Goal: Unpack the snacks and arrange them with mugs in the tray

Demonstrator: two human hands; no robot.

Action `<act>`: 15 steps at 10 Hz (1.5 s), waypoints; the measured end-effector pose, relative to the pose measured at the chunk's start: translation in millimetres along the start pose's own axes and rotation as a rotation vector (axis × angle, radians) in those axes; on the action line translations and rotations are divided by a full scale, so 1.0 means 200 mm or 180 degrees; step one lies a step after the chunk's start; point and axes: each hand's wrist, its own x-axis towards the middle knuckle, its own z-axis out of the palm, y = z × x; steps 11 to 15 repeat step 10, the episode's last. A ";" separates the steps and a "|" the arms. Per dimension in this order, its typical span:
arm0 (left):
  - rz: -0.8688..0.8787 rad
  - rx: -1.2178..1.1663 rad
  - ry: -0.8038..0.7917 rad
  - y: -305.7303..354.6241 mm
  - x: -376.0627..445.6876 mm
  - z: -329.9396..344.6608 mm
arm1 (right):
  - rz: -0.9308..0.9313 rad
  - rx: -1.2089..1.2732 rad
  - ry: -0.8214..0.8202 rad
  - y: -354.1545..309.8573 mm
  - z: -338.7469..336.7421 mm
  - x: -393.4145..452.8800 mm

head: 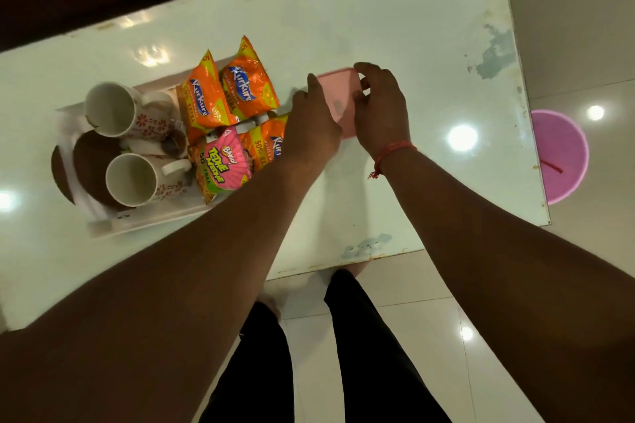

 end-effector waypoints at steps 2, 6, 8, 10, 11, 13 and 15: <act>0.0014 0.0110 -0.0063 0.00 0.00 -0.02 | 0.0101 0.0108 0.0092 -0.01 0.02 -0.02; 0.0530 0.0232 0.0272 -0.02 -0.09 -0.15 | 0.0176 -0.0210 0.0233 -0.07 0.02 -0.07; 0.1281 0.0315 0.0793 -0.23 -0.26 -0.35 | -0.0178 -0.0937 0.0626 -0.25 0.09 -0.24; 0.1577 0.0750 0.1194 -0.73 -0.42 -0.61 | -0.0805 -0.1260 0.0357 -0.53 0.35 -0.52; 0.1577 0.0750 0.1194 -0.73 -0.42 -0.61 | -0.0805 -0.1260 0.0357 -0.53 0.35 -0.52; 0.1577 0.0750 0.1194 -0.73 -0.42 -0.61 | -0.0805 -0.1260 0.0357 -0.53 0.35 -0.52; 0.1577 0.0750 0.1194 -0.73 -0.42 -0.61 | -0.0805 -0.1260 0.0357 -0.53 0.35 -0.52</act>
